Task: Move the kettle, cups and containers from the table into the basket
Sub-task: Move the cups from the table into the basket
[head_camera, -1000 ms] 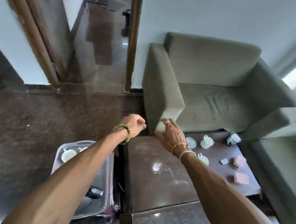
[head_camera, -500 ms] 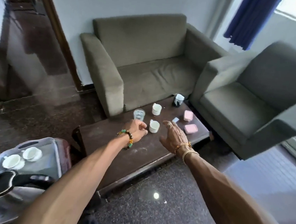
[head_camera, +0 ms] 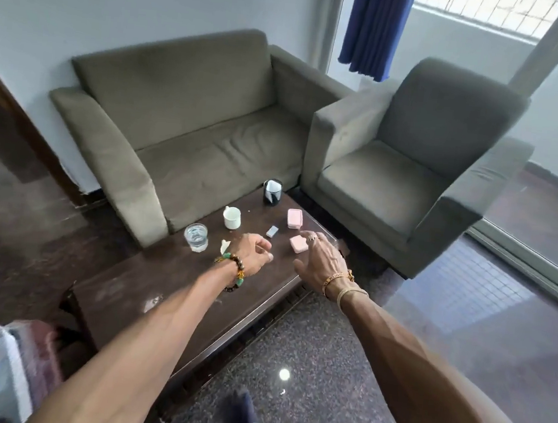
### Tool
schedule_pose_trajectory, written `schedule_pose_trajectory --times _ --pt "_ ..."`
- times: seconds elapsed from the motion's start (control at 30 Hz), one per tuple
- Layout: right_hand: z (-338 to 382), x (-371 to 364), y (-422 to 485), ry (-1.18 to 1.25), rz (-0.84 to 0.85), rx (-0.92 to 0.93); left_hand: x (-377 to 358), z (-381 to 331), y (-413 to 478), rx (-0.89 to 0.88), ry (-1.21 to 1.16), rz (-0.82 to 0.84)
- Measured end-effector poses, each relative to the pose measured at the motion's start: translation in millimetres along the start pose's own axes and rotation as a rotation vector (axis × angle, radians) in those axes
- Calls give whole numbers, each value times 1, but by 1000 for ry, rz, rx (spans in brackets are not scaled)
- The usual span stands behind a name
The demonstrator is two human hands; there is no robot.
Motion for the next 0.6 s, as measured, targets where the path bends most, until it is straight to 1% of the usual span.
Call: schedule_pose_trajectory --times 0.2,0.33,0.5,0.6 --pt "-28 -18 45 -40 90 -27 -19 -1 58 42 -10 31" --pt "-33 -9 82 -3 94 -45 -16 -9 92 65 20 61" --pt "-38 16 132 2 33 -35 -2 -30 132 53 -23 51" --pt "-37 17 151 28 46 -38 -1 -33 143 60 -22 62"
Point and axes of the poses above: each hand's wrist, its own y-axis towards the middle knuckle, its own x-axis out of the back of the hand, z = x × y, the point moved 10 cm from there along y, towards the middle knuckle, and after that the axes turned 2 degrees about -x, right-handed, at the moved point
